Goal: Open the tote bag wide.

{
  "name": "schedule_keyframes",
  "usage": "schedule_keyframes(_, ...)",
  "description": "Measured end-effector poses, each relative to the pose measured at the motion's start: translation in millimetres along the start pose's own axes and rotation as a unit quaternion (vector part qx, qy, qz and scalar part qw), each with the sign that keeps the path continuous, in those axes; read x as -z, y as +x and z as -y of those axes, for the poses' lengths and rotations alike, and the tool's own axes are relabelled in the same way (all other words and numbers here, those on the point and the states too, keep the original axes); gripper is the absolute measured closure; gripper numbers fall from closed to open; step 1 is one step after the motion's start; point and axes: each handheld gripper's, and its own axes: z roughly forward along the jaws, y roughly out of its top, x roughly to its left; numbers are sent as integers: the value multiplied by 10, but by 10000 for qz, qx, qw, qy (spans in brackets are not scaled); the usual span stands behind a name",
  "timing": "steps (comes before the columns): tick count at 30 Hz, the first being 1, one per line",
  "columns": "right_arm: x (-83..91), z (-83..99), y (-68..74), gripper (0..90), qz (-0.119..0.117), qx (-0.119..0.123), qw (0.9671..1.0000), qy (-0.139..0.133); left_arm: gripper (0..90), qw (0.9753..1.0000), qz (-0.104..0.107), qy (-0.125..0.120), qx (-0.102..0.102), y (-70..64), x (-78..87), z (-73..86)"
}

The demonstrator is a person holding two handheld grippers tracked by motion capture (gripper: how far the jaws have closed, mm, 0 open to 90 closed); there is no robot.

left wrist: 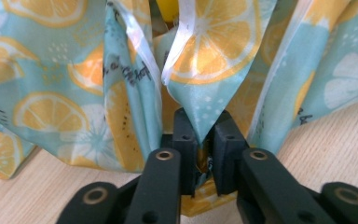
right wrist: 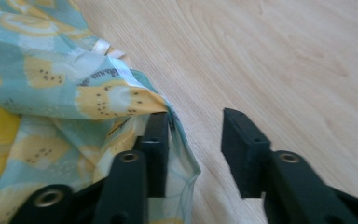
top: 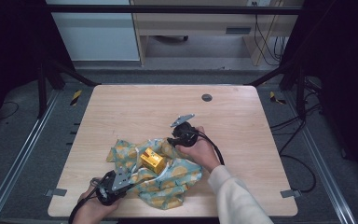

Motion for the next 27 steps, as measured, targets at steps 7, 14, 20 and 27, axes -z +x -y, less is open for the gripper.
schedule_keyframes(7, 410, -41, 48, 411, 8, 67, 9994, -327, 653, 9983, 23, -557, 190, 16, 112, -32)
schedule_keyframes(14, 802, 30, 159, 381, 44, 151, 9979, -628, 526, 9953, -30, -919, 320, 27, 209, -64)
schedule_keyframes(20, 1014, 201, 272, 418, -70, 118, 9974, -708, 514, 9907, 48, -1302, 397, -5, 312, -82)
schedule_keyframes(27, 1068, 454, 378, 437, -367, 82, 9974, -610, 564, 9895, 130, -1363, 473, 6, 290, -84)
